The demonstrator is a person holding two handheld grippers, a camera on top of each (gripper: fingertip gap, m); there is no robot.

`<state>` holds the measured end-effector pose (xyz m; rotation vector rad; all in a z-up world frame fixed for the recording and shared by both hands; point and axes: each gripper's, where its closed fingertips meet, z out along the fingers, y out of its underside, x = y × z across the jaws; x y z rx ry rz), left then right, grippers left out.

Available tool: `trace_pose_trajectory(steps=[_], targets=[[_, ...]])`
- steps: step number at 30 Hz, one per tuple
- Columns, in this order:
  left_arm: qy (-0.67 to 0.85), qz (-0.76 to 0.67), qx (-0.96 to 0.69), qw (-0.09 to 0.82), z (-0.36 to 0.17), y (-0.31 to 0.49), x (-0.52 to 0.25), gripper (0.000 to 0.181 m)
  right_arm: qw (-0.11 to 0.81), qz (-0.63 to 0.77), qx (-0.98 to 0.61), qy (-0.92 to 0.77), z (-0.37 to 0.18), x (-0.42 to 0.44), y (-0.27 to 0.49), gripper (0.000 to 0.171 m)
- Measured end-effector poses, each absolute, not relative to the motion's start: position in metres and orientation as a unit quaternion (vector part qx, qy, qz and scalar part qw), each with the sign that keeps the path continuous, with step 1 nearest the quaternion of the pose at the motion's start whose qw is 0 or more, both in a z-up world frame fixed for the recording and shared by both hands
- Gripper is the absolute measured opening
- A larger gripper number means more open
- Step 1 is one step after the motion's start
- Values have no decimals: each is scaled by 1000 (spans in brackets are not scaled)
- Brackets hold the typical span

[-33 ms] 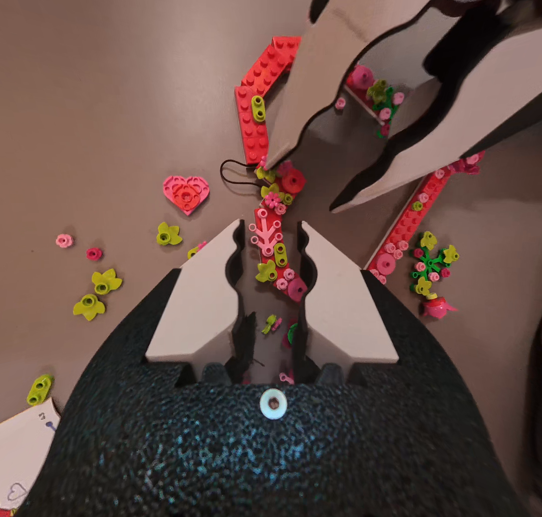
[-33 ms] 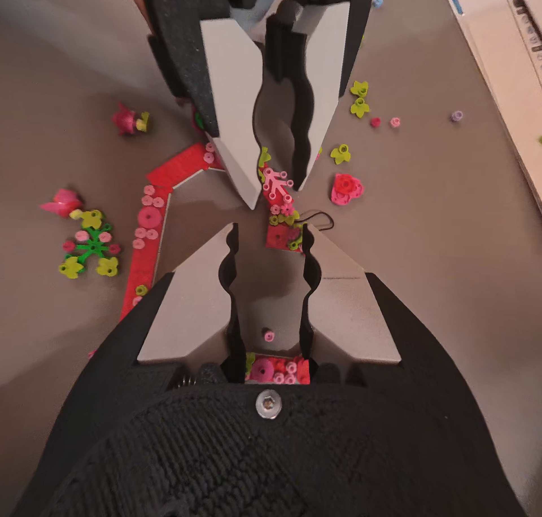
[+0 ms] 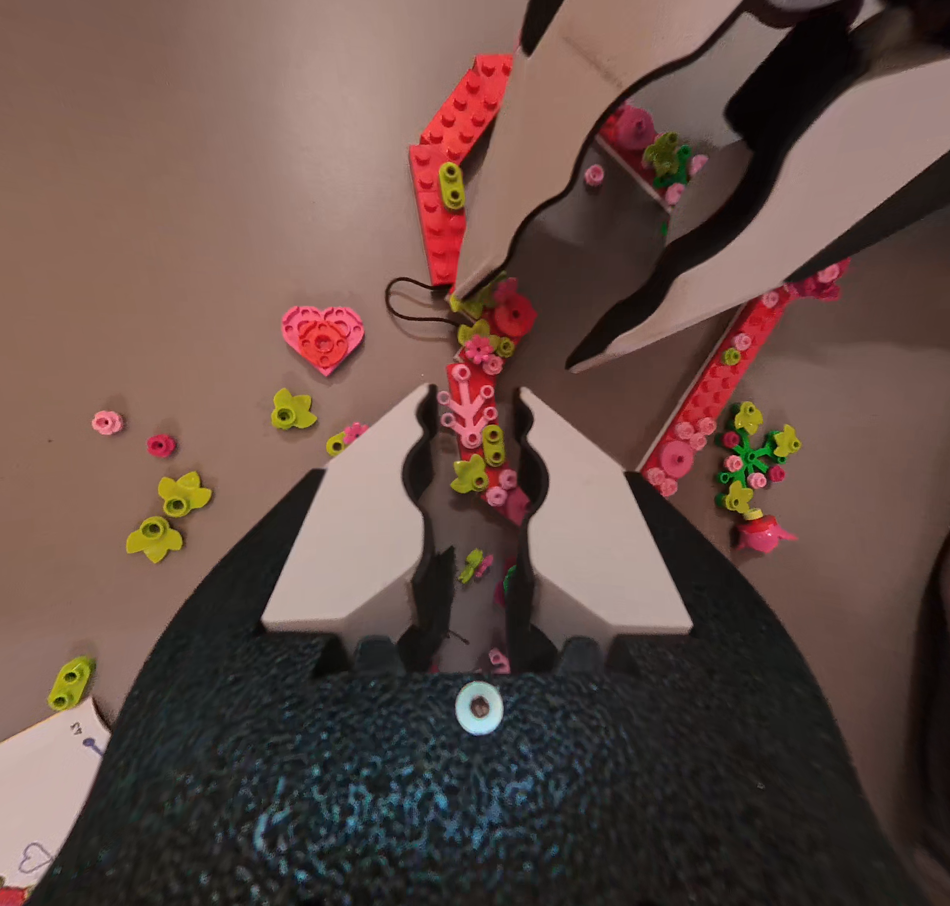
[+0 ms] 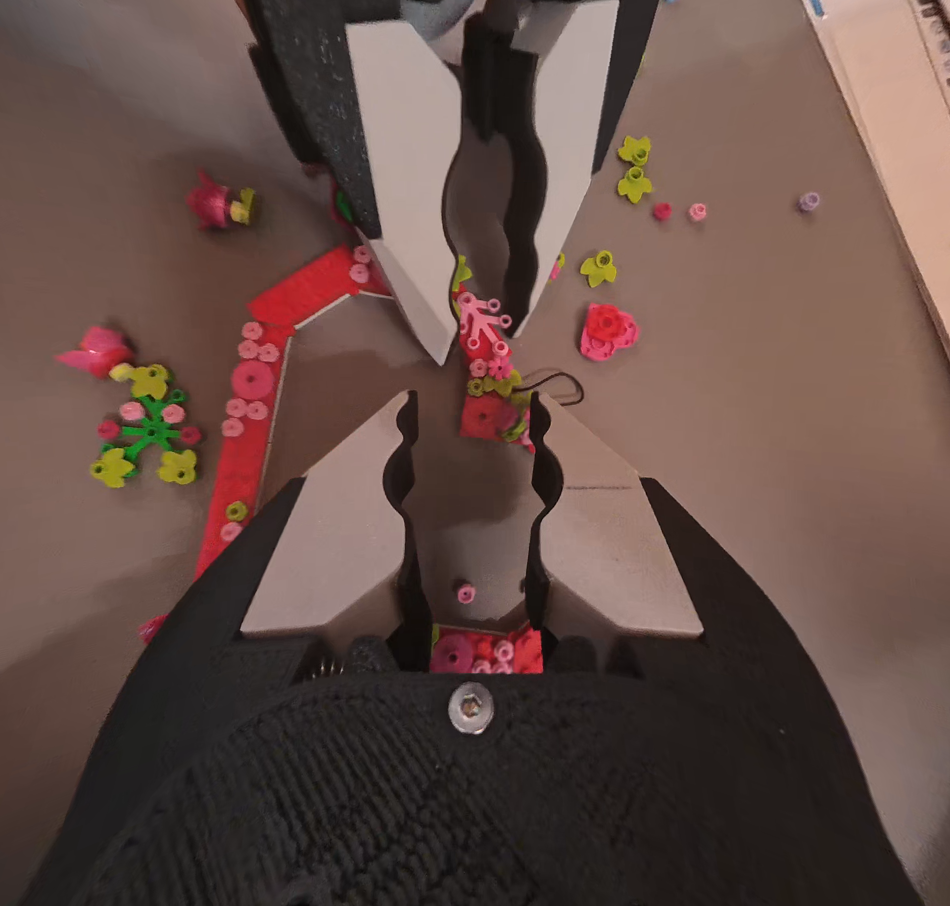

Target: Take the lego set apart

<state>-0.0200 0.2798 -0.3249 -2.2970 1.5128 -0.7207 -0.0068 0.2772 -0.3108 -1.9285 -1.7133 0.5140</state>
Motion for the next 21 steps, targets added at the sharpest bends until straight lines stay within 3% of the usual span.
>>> trace_pose_trajectory(steps=[4, 6, 19, 20, 21], targets=[[552, -235, -789, 131, -326, 277, -22, 19, 233, 163, -707, -648, -326, -9, 282, 42], [572, -215, -779, 144, -326, 277, -22, 19, 233, 161, -705, -650, -327, -13, 282, 33], [627, -78, -663, 401, -310, 281, -24, 13, 254, 166, -721, -623, -327, -15, 283, 29], [619, -79, -658, 422, -303, 282, -26, 0, 255, 166, -723, -620, -327, -14, 283, 29], [610, -90, -655, 436, -294, 280, -29, 0, 257, 165, -726, -616, -327, -13, 284, 23]])
